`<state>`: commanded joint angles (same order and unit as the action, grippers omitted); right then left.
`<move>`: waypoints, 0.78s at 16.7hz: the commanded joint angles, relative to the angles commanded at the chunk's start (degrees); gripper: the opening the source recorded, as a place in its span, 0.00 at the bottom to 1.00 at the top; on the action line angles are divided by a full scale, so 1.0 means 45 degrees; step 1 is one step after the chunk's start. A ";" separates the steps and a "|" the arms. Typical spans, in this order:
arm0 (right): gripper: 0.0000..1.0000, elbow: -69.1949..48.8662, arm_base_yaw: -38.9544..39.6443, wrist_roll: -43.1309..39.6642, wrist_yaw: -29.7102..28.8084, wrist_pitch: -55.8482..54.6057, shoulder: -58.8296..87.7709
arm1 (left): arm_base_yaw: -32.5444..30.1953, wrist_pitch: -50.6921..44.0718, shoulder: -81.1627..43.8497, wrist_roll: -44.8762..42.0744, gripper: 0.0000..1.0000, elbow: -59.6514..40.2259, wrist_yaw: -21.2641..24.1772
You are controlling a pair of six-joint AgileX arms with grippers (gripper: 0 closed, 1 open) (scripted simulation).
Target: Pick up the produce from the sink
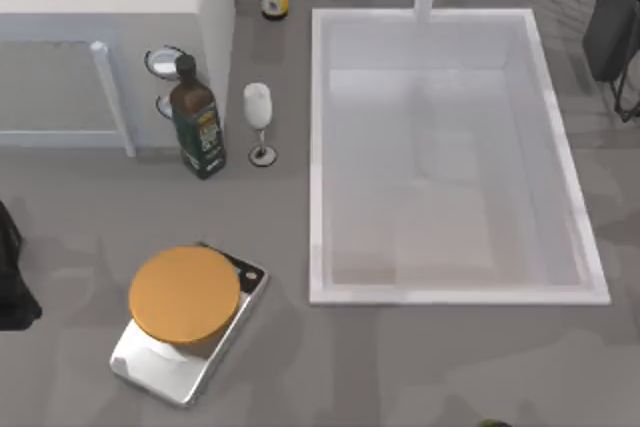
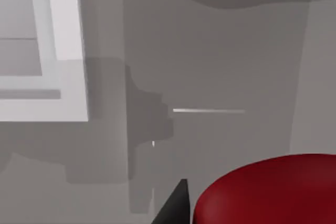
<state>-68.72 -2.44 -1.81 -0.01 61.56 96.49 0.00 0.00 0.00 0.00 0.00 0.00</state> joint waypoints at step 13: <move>0.30 0.1762 -0.0001 0.0016 0.0000 -0.2033 0.0416 | 0.0000 0.0000 0.0000 0.0000 1.00 0.0000 0.0000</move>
<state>-60.79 -2.45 -1.74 -0.01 52.42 98.37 0.00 0.00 0.00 0.00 0.00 0.00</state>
